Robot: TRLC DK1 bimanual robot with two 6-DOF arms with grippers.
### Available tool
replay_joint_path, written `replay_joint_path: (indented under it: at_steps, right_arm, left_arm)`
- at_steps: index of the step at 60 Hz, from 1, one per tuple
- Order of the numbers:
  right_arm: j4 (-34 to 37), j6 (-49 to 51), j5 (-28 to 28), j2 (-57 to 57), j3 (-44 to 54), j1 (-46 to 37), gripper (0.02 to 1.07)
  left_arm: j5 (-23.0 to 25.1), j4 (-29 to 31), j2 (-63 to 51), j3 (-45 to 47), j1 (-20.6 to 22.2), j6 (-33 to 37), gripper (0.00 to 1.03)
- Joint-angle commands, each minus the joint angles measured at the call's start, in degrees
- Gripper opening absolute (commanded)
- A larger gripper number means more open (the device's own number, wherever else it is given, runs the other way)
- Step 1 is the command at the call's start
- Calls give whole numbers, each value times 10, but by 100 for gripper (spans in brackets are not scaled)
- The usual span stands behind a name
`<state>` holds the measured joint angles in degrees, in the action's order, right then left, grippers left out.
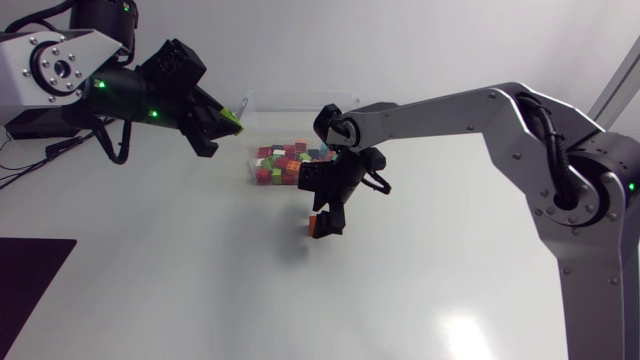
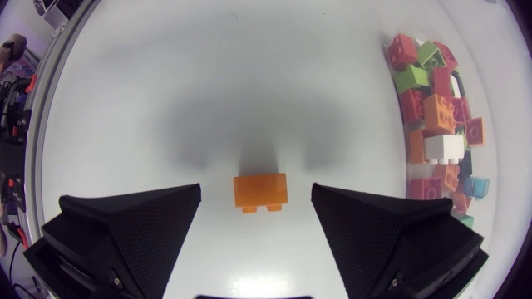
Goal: Place the duplo bricks in the container
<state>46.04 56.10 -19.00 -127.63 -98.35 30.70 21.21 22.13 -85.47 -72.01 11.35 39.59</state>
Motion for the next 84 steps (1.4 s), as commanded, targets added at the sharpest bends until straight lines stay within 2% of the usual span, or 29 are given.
replay_joint_path:
  at_steps: [1, 4, 11, 23, 26, 27, 38, 49, 56, 69, 74, 78, 81, 84]
  right_arm:
    - [20, 28, 7, -24, -18, 7, 85]
    - [31, 33, 11, -31, -26, 8, 74]
    - [31, 36, 16, -41, -36, 11, 60]
    - [46, 38, 33, -60, -55, 22, 58]
    - [47, 42, 43, -61, -55, 25, 38]
    - [47, 42, 43, -61, -55, 26, 36]
    - [83, 40, 41, -39, -50, 23, 32]
    - [88, 22, 31, 52, -5, 4, 32]
    - [88, 10, 17, 127, 38, -5, 32]
    - [88, -12, -19, 232, 100, -20, 32]
    - [88, -20, -28, 259, 117, -27, 32]
    - [87, -22, -33, 273, 127, -30, 32]
    - [86, -27, -37, 284, 129, -35, 32]
    - [86, -31, -39, 293, 127, -39, 32]
  left_arm:
    - [9, -14, -31, -27, -5, -30, 30]
    - [9, -17, -44, -38, -3, -36, 30]
    - [9, -33, -60, -51, 2, -49, 30]
    - [8, -33, -78, -72, 8, -53, 30]
    - [8, -33, -84, -77, 8, -52, 30]
    - [8, -34, -86, -78, 8, -52, 30]
    - [8, -45, -109, -107, 8, -70, 30]
    - [8, -85, -180, -169, 12, -136, 30]
    - [-8, -100, -229, -219, 20, -174, 31]
    - [-42, -104, -281, -289, 39, -205, 33]
    - [-61, -104, -310, -314, 45, -212, 44]
    - [-76, -104, -328, -326, 47, -219, 66]
    - [-104, -104, -343, -335, 53, -219, 93]
    - [-115, -93, -356, -347, 59, -220, 99]
